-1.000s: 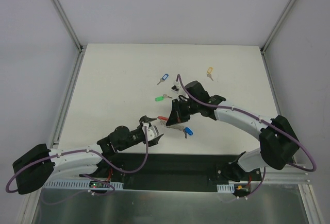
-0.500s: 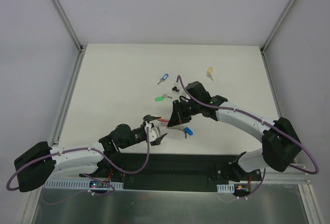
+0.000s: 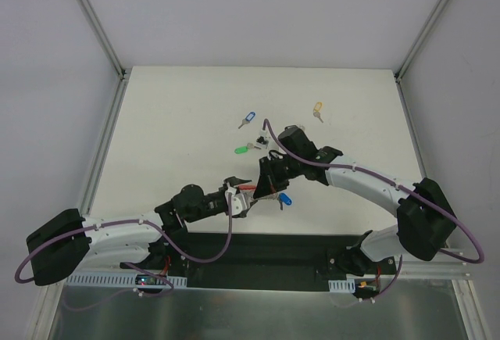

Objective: Put the keys on the keyring

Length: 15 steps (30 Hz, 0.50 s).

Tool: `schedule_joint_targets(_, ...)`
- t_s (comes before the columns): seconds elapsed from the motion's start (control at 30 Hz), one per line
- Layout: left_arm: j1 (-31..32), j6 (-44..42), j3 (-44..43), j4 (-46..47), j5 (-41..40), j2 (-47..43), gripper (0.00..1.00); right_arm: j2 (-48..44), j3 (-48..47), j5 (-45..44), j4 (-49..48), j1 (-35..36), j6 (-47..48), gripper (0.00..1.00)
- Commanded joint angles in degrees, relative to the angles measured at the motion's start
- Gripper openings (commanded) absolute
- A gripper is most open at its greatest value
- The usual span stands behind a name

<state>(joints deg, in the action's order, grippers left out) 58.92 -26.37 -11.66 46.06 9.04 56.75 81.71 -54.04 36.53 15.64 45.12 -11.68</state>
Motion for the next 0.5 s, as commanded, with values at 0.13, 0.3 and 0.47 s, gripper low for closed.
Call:
schedule_joint_targets(0.13,0.4,-1.5,-2.1,-1.1,2.6,0.3,0.50,-1.2,-1.2,1.7,1.1,0.2,2.1,0.01)
schedule_joint_targets(0.3,0.4,-1.3,-2.8,-1.6,4.0,0.7,0.45,-1.1,-1.2,1.9,1.4,0.4,2.5,0.01)
schedule_joint_targets(0.47,0.6,-1.0,-3.5,-2.0,5.3,1.3,0.39,-1.3,-1.3,1.7,1.4,0.4,2.5,0.01)
